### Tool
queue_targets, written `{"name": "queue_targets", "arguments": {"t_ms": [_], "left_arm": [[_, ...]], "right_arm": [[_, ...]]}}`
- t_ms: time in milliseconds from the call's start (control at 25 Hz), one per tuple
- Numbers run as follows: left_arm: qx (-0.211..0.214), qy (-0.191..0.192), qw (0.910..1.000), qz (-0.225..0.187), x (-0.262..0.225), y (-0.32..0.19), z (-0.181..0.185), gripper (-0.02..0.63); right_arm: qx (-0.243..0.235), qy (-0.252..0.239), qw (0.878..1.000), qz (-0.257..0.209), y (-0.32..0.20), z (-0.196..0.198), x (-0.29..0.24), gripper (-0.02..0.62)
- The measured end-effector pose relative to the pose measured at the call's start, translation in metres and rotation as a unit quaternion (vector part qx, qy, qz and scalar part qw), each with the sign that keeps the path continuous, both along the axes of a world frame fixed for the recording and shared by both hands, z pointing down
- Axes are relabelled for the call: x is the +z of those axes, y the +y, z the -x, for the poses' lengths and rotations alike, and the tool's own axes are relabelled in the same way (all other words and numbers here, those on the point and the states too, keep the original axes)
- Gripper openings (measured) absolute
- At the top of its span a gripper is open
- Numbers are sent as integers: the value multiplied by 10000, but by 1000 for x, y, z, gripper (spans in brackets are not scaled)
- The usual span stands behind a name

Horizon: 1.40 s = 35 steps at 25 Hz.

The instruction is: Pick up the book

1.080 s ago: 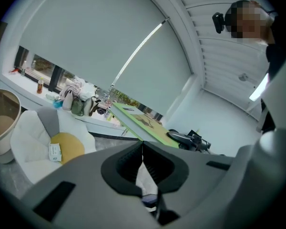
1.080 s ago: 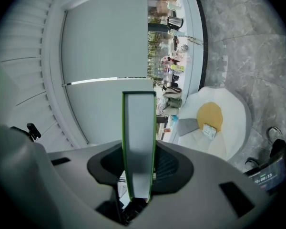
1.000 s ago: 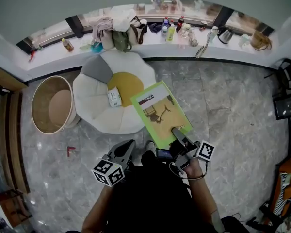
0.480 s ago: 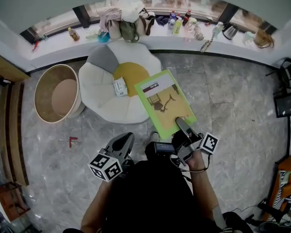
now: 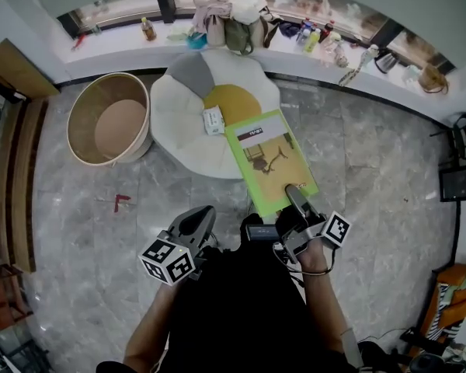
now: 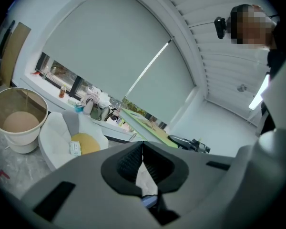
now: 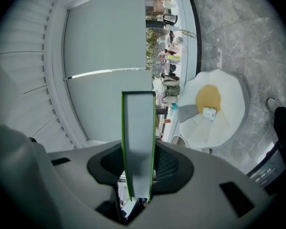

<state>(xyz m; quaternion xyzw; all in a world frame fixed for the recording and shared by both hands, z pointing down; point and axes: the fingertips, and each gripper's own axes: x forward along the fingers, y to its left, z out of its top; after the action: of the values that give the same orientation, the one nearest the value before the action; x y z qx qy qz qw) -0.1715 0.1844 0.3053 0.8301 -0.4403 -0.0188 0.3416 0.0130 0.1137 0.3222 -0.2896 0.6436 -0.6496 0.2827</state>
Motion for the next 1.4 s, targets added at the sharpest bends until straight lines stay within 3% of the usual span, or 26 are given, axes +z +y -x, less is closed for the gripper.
{"name": "queue_targets", "arguments": {"t_ms": [320,720,1080,1400], "left_arm": [[191,134,9997,98,14,62,36,14],[844,205,9961,156,22,104,25,14],[737,61,9972,57,-6,114,-27,14],[859,239,9960,-30,-14,112,-78,14]], "right_arm": [[304,-8,9995,-32,75,25,-4,149],[901,-64,9959,95,147,10,-3,149],[838,-107,9963,-183,155,-47,-37,149],[853,-101,9959,-273,158,-71,-35,149]]}}
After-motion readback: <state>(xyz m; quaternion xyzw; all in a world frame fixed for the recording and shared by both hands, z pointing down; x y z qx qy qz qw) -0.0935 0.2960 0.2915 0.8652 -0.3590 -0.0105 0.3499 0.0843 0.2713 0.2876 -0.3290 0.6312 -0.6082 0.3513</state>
